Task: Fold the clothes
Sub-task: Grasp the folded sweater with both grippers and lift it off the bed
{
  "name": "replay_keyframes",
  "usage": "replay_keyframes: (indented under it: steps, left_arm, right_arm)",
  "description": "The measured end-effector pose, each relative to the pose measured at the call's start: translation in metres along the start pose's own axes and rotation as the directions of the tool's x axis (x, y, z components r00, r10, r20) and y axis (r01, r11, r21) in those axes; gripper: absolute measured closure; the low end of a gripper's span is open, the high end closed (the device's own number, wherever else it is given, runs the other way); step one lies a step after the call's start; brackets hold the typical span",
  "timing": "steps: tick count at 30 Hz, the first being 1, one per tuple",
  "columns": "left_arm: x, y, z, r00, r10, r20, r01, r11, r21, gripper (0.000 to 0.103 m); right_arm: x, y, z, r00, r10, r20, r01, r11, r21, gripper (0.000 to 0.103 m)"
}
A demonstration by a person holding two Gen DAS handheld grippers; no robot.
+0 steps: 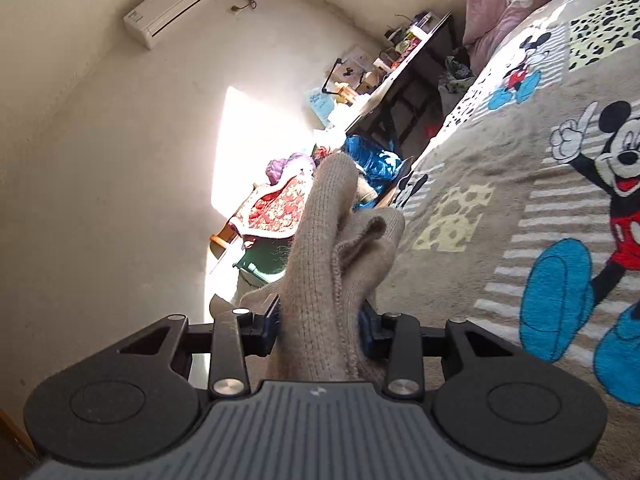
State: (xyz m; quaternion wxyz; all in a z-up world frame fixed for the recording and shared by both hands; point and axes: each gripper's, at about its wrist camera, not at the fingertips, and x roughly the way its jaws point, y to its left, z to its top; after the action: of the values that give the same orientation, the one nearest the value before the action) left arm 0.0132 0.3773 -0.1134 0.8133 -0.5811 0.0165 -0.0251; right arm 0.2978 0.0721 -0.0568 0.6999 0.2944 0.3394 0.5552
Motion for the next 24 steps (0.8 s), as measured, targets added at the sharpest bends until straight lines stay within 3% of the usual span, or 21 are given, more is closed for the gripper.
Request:
replay_keyframes:
  steps: [3, 7, 10, 11, 12, 13, 14, 15, 16, 18, 21, 23, 24]
  left_arm:
    - [-0.020, 0.009, 0.018, 0.994, 0.037, 0.104, -0.035, 0.999, -0.021, 0.072]
    - [-0.035, 0.010, 0.051, 0.970, 0.045, 0.239, -0.042, 0.999, -0.016, 0.072]
    - [-0.042, 0.012, 0.081, 0.930, 0.047, 0.364, -0.044, 0.999, -0.015, 0.072]
    - [-0.042, 0.017, 0.088, 0.914, 0.078, 0.397, -0.074, 0.997, -0.026, 0.072]
    - [-0.037, 0.031, 0.090, 0.897, 0.163, 0.410, -0.154, 0.987, -0.056, 0.070]
    - [-0.033, 0.044, 0.092, 0.873, 0.247, 0.421, -0.232, 0.969, -0.087, 0.062]
    - [-0.028, 0.057, 0.094, 0.842, 0.328, 0.428, -0.308, 0.944, -0.119, 0.059]
    - [-0.022, 0.075, 0.093, 0.814, 0.417, 0.405, -0.389, 0.908, -0.155, 0.057]
    - [-0.017, 0.098, 0.085, 0.801, 0.488, 0.346, -0.447, 0.873, -0.196, 0.057]
    - [-0.029, 0.121, 0.071, 0.820, 0.438, 0.367, -0.379, 0.898, -0.226, 0.057]
    - [-0.036, 0.124, 0.071, 0.835, 0.423, 0.353, -0.367, 0.905, -0.216, 0.056]
    - [-0.040, 0.125, 0.071, 0.842, 0.419, 0.341, -0.344, 0.902, -0.260, 0.056]
    - [-0.042, 0.125, 0.071, 0.844, 0.418, 0.336, -0.337, 0.901, -0.275, 0.056]
  right_arm:
    - [0.059, 0.006, -0.003, 0.995, 0.036, -0.098, -0.038, 0.999, -0.014, 0.065]
    - [0.128, 0.015, -0.007, 0.976, 0.111, -0.186, -0.110, 0.994, 0.015, 0.066]
    - [0.168, 0.031, 0.003, 0.965, 0.186, -0.186, -0.187, 0.982, 0.013, 0.067]
    - [0.185, 0.039, 0.011, 0.967, 0.186, -0.175, -0.190, 0.982, -0.006, 0.067]
    - [0.202, 0.046, 0.016, 0.982, 0.096, -0.160, -0.109, 0.992, -0.070, 0.057]
    - [0.216, 0.051, 0.017, 0.989, -0.049, -0.139, 0.029, 0.989, -0.144, 0.036]
    - [0.229, 0.056, 0.018, 0.975, -0.193, -0.107, 0.167, 0.963, -0.213, 0.035]
    - [0.239, 0.052, 0.013, 0.956, -0.278, -0.095, 0.246, 0.934, -0.261, 0.037]
    - [0.248, 0.048, 0.008, 0.930, -0.358, -0.079, 0.319, 0.897, -0.307, 0.037]
    - [0.248, 0.036, -0.013, 0.931, -0.346, -0.113, 0.292, 0.895, -0.336, 0.037]
    - [0.243, 0.023, -0.043, 0.926, -0.347, -0.150, 0.269, 0.884, -0.382, 0.038]
    - [0.238, 0.018, -0.057, 0.898, -0.416, -0.144, 0.334, 0.857, -0.393, 0.038]
    - [0.239, 0.011, -0.060, 0.895, -0.421, -0.148, 0.349, 0.867, -0.355, 0.038]
